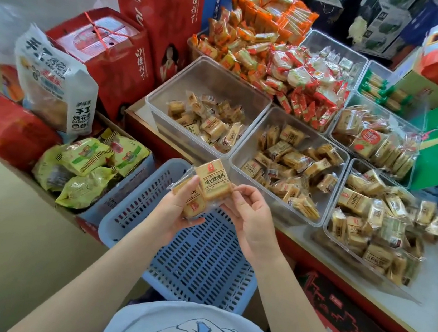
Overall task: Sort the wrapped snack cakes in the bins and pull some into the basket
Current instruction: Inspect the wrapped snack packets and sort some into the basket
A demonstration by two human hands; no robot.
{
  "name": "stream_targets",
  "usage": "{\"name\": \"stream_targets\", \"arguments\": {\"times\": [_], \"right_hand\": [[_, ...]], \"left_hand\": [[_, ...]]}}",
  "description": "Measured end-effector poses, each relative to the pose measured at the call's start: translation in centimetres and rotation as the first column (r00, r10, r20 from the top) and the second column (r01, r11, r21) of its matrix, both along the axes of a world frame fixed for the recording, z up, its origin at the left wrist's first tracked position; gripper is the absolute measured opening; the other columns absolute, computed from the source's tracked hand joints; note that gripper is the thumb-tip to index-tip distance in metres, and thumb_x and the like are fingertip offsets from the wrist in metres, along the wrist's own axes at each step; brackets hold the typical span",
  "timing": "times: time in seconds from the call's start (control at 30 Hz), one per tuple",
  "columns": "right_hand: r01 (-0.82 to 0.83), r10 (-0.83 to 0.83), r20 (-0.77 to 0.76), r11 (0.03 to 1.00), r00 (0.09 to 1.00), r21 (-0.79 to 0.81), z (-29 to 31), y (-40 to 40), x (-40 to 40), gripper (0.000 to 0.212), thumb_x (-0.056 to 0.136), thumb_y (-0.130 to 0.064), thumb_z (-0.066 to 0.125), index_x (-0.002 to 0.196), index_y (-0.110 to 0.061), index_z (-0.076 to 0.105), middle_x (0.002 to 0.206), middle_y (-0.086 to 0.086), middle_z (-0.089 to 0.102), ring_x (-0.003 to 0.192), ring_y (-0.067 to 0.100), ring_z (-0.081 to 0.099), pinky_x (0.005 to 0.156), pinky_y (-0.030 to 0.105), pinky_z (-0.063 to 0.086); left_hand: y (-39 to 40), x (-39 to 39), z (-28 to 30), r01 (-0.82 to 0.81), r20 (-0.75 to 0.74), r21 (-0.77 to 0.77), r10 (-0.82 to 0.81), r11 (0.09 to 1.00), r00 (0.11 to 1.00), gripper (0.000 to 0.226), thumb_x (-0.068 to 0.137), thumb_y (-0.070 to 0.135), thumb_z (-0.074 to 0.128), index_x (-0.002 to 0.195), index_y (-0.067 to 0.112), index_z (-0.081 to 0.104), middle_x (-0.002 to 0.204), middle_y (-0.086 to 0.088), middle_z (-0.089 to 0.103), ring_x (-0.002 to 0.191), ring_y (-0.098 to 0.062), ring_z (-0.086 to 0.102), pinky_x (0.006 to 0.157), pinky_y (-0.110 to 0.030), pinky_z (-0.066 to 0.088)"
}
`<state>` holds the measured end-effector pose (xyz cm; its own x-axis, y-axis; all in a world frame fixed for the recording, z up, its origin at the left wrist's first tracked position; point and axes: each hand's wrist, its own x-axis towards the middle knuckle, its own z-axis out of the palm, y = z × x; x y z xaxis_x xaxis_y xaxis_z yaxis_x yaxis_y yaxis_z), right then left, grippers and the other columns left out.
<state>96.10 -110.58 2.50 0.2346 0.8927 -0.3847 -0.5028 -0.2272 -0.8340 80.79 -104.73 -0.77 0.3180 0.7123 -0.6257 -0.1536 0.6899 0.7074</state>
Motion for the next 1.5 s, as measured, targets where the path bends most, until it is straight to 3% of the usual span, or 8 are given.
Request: {"name": "stream_targets", "arguments": {"times": [0.23, 0.4, 0.5, 0.73, 1.0, 1.3, 1.37, 1.5], "right_hand": [[-0.155, 0.204, 0.440, 0.977, 0.875, -0.145, -0.8, 0.0, -0.6, 0.009, 0.099, -0.008, 0.063, 0.101, -0.014, 0.069, 0.102, 0.009, 0.074, 0.099, 0.021, 0.068, 0.096, 0.040, 0.055], [-0.164, 0.252, 0.437, 0.960, 0.863, -0.229, 0.0, 0.5, 0.6, 0.016, 0.101, -0.019, 0.059, 0.116, -0.015, 0.065, 0.116, 0.012, 0.071, 0.111, 0.027, 0.066, 0.100, 0.047, 0.051], [-0.139, 0.195, 0.390, 0.976, 0.900, -0.168, 0.3, 1.2, 0.8, 0.024, 0.103, -0.029, 0.058, 0.125, -0.023, 0.058, 0.119, 0.007, 0.070, 0.111, 0.021, 0.067, 0.095, 0.039, 0.054], [-0.120, 0.170, 0.542, 0.985, 0.823, -0.127, 0.4, 1.8, 0.7, 0.009, 0.100, -0.017, 0.065, 0.107, -0.013, 0.065, 0.099, 0.007, 0.072, 0.091, 0.015, 0.069, 0.079, 0.027, 0.059], [-0.056, 0.131, 0.570, 0.988, 0.811, -0.147, 0.5, 1.3, 1.1, 0.011, 0.101, -0.010, 0.060, 0.093, -0.016, 0.066, 0.089, 0.006, 0.069, 0.084, 0.017, 0.067, 0.078, 0.037, 0.060], [-0.136, 0.157, 0.698, 0.987, 0.699, -0.087, 1.6, 1.2, 1.0, 0.019, 0.093, -0.006, 0.071, 0.083, -0.022, 0.071, 0.072, -0.008, 0.065, 0.063, -0.004, 0.056, 0.062, 0.015, 0.049], [-0.117, 0.143, 0.693, 0.989, 0.707, -0.084, 1.6, 1.2, 1.2, 0.017, 0.092, -0.006, 0.072, 0.083, -0.021, 0.072, 0.071, -0.009, 0.064, 0.063, -0.004, 0.055, 0.063, 0.015, 0.049], [-0.036, 0.072, 0.639, 0.997, 0.766, -0.069, 1.2, 1.3, 1.1, 0.002, 0.099, -0.015, 0.065, 0.099, -0.016, 0.067, 0.083, 0.001, 0.064, 0.075, 0.008, 0.059, 0.070, 0.028, 0.055]], "left_hand": [[0.9, -0.9, 0.3, 0.078, -0.012, 0.089, -0.078, 0.993, 0.997, 0.068, 0.072, 0.051, 0.073, 0.130, 0.018, 0.062, 0.112, -0.002, 0.078, 0.100, -0.018, 0.075, 0.081, -0.036, 0.062], [1.6, -1.8, -0.5, 0.161, -0.033, 0.190, -0.158, 0.968, 0.987, 0.067, 0.072, 0.030, 0.090, 0.130, 0.019, 0.058, 0.117, -0.005, 0.076, 0.107, -0.021, 0.073, 0.088, -0.036, 0.061], [1.7, -1.9, -0.7, 0.252, -0.126, 0.256, -0.226, 0.933, 0.966, 0.078, 0.063, 0.026, 0.094, 0.130, 0.020, 0.054, 0.118, -0.002, 0.074, 0.110, -0.017, 0.071, 0.091, -0.032, 0.058], [1.3, -1.1, -0.3, 0.272, -0.190, 0.305, -0.222, 0.913, 0.956, 0.059, 0.074, 0.009, 0.089, 0.121, 0.024, 0.055, 0.115, -0.001, 0.072, 0.103, -0.010, 0.071, 0.076, -0.015, 0.054], [1.9, -1.1, -0.3, 0.443, -0.275, 0.253, -0.375, 0.860, 0.885, 0.092, 0.059, 0.045, 0.096, 0.135, 0.023, 0.048, 0.122, 0.002, 0.069, 0.110, -0.013, 0.069, 0.087, -0.030, 0.059], [0.9, 0.0, 1.5, 0.612, -0.319, 0.228, -0.536, 0.758, 0.782, 0.056, 0.074, 0.050, 0.082, 0.119, 0.032, 0.054, 0.112, 0.004, 0.072, 0.097, -0.007, 0.073, 0.081, -0.028, 0.062], [1.0, 0.0, 1.7, 0.619, -0.302, 0.232, -0.549, 0.750, 0.779, 0.041, 0.083, 0.042, 0.080, 0.115, 0.033, 0.057, 0.108, 0.005, 0.074, 0.093, -0.005, 0.074, 0.075, -0.024, 0.060], [0.7, 0.2, 1.6, 0.538, -0.307, 0.233, -0.464, 0.810, 0.831, 0.047, 0.081, 0.052, 0.077, 0.120, 0.028, 0.067, 0.107, 0.003, 0.078, 0.094, -0.012, 0.076, 0.084, -0.035, 0.063]]}}
